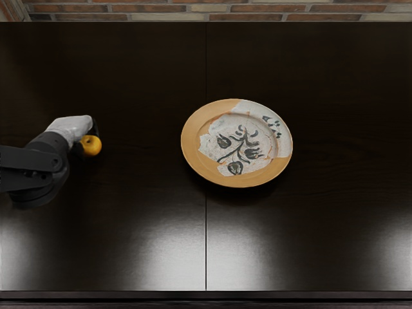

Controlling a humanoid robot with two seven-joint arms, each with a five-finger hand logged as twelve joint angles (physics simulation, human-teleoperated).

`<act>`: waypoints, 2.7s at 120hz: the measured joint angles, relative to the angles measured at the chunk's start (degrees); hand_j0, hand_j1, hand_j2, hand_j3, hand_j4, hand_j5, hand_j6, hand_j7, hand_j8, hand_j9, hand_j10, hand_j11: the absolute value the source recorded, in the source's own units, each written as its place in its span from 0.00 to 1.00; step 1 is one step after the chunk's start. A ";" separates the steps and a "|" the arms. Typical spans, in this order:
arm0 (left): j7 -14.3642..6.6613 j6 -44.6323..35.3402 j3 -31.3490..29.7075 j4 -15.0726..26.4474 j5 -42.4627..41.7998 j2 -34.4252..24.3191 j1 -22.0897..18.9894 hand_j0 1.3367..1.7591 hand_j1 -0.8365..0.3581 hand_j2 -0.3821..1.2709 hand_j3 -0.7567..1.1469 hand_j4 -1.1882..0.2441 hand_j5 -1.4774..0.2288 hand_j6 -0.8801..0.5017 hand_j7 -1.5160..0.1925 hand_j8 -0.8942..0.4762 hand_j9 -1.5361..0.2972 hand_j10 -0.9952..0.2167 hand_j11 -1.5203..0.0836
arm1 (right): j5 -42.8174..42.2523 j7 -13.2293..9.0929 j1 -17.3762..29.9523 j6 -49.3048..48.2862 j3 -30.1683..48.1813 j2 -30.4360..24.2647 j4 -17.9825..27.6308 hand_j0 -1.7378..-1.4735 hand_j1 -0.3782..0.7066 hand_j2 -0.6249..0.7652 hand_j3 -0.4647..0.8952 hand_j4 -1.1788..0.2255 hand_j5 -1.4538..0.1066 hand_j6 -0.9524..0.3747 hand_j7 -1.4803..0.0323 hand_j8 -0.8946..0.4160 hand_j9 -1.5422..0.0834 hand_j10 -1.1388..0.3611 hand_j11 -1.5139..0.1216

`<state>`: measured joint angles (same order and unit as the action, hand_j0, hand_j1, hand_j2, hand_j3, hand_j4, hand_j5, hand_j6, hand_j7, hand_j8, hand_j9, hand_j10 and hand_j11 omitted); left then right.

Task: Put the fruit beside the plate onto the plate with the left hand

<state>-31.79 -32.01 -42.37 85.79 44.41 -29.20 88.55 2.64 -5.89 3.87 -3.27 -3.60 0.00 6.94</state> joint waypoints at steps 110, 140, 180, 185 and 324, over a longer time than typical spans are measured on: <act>0.07 0.37 10.19 -0.47 -6.10 11.07 10.02 0.74 0.47 0.38 0.40 0.50 0.26 0.36 0.30 0.21 0.29 0.23 0.32 | 0.00 0.00 0.00 0.01 0.00 0.00 0.00 0.30 0.05 0.45 0.34 0.82 0.91 0.70 0.96 0.66 0.93 0.74 0.91; 0.11 0.31 12.67 -0.95 -7.77 16.15 10.77 0.74 0.53 0.33 0.40 0.47 0.27 0.31 0.30 0.17 0.29 0.23 0.31 | 0.00 0.00 0.00 -0.01 0.00 0.00 0.00 0.30 0.05 0.45 0.34 0.82 0.91 0.70 0.96 0.66 0.93 0.74 0.91; 0.09 0.41 15.89 -2.67 -7.94 22.65 10.26 0.74 0.56 0.31 0.40 0.45 0.28 0.30 0.30 0.16 0.28 0.23 0.31 | 0.00 0.00 0.00 0.00 0.00 0.00 0.00 0.30 0.05 0.45 0.34 0.82 0.91 0.70 0.96 0.66 0.93 0.74 0.91; 0.08 0.42 16.04 -3.26 -7.92 23.96 10.06 0.74 0.56 0.31 0.40 0.45 0.28 0.29 0.30 0.16 0.28 0.23 0.31 | 0.00 0.00 0.00 0.01 0.00 0.00 0.00 0.30 0.05 0.45 0.34 0.82 0.91 0.70 0.96 0.66 0.93 0.74 0.91; -0.27 0.33 15.62 -9.98 -8.21 28.85 6.90 0.76 0.87 0.25 0.40 0.74 0.76 0.55 0.78 0.55 0.74 0.71 0.84 | 0.00 0.00 0.00 -0.01 0.00 0.00 0.00 0.30 0.05 0.45 0.34 0.82 0.91 0.70 0.96 0.66 0.93 0.74 0.91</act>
<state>-32.06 -31.68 -26.76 75.81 36.19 -0.35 95.45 2.64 -5.89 3.87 -3.29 -3.60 0.00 6.94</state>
